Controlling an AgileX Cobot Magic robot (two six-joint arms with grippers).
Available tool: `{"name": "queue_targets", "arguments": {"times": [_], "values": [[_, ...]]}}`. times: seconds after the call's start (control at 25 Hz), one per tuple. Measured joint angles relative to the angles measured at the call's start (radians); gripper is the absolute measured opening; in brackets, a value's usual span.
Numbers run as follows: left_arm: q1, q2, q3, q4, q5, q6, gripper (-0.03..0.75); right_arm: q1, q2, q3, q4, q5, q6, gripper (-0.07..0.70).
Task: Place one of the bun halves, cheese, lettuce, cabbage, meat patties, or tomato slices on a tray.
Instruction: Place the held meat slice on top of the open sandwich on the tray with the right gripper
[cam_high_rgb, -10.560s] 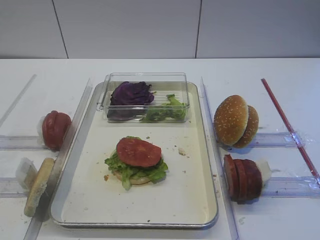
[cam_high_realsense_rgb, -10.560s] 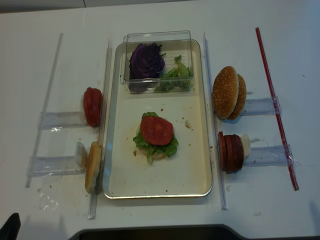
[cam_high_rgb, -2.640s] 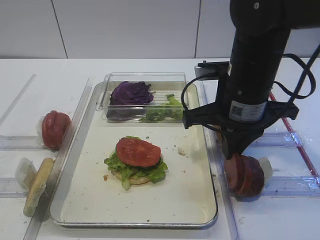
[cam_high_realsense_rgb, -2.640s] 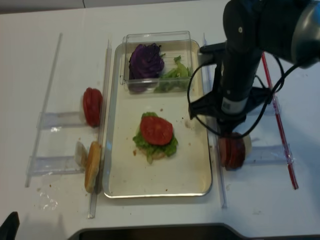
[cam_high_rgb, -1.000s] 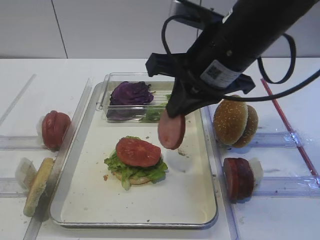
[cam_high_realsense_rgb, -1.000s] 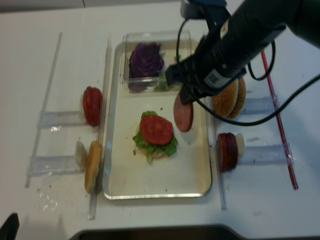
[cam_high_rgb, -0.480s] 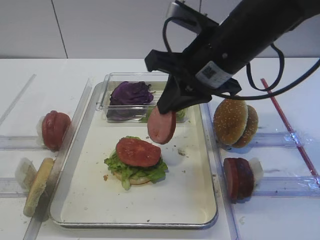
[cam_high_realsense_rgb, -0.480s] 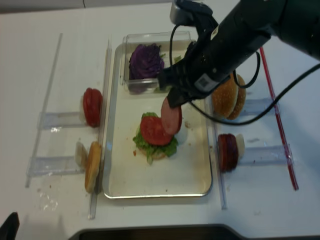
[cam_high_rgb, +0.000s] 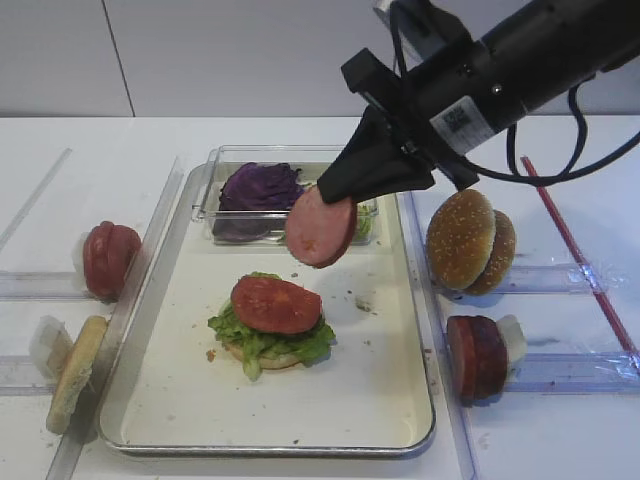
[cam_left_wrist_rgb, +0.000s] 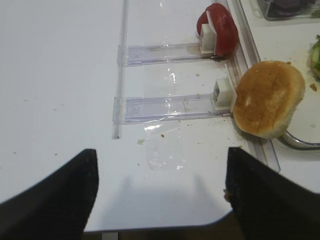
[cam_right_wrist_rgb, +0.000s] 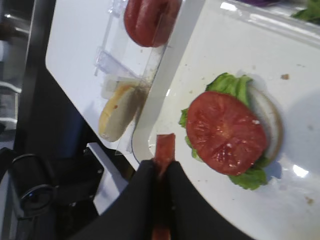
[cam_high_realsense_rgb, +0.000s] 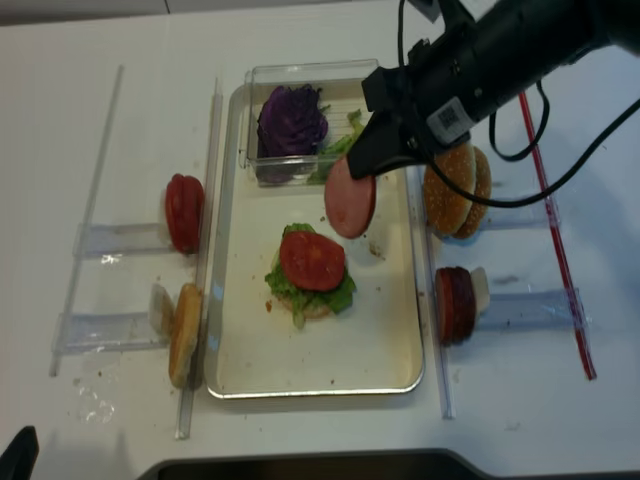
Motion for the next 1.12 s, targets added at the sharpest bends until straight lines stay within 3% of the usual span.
{"name": "queue_targets", "arguments": {"times": [0.16, 0.32, 0.48, 1.12], "values": [[0.000, 0.000, 0.000, 0.000, 0.000, 0.000, 0.489, 0.000, 0.078, 0.000, 0.112, 0.050, -0.071, 0.080], [0.000, 0.000, 0.000, 0.000, 0.000, 0.000, 0.489, 0.000, 0.157, 0.000, 0.227, 0.051, -0.168, 0.080], [0.000, 0.000, 0.000, 0.000, 0.000, 0.000, 0.489, 0.000, 0.213, 0.000, 0.309, 0.049, -0.193, 0.080], [0.000, 0.000, 0.000, 0.000, 0.000, 0.000, 0.489, 0.064, 0.299, 0.000, 0.313, 0.036, -0.210, 0.080]]}}
